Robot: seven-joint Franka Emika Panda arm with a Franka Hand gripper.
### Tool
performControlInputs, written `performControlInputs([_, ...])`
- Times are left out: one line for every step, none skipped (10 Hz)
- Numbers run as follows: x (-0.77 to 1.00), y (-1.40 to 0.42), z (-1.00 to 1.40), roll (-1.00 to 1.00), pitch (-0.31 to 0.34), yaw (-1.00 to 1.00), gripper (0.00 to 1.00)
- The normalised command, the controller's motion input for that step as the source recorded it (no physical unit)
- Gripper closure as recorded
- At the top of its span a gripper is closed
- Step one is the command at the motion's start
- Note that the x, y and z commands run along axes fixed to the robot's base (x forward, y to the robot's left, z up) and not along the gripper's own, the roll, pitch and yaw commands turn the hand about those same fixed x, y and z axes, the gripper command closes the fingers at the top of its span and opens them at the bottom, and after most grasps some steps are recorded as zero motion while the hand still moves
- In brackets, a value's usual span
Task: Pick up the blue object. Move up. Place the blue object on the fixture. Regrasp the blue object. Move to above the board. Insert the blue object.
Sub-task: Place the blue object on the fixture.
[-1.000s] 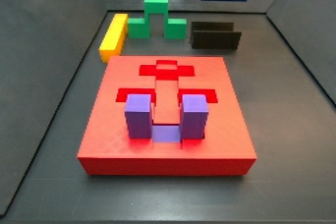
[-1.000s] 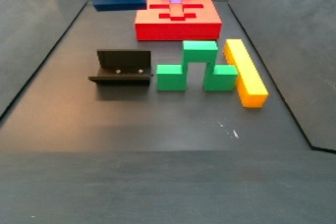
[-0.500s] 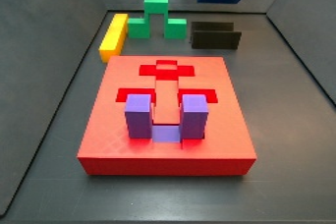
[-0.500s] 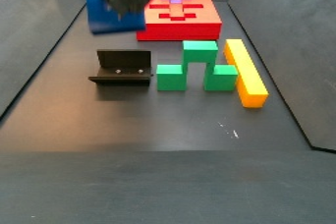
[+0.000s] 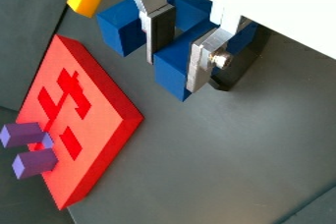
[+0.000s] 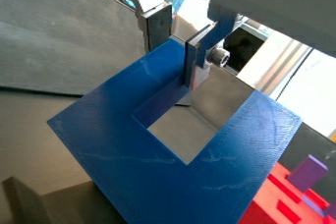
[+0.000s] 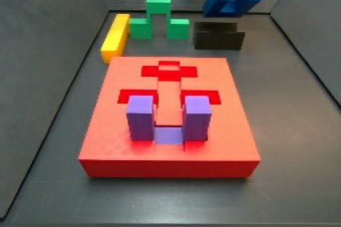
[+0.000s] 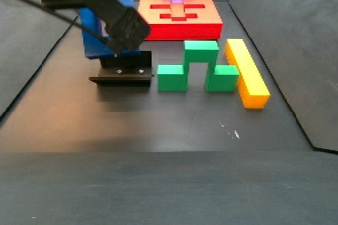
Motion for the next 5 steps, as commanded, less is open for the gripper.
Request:
performControlInputs([0.30,0.00,-0.34,0.00,0.000,0.00,1.00])
performControlInputs([0.09,0.00,-0.39,0.03,-0.020,-0.01,1.00])
performControlInputs([0.12,0.00,-0.39,0.09,-0.040,-0.04,1.00])
performControlInputs([0.10,0.00,-0.41,0.25,-0.014,-0.07,1.00])
performControlInputs([0.00,-0.02,-0.39,0.36,-0.040,-0.13,1.00])
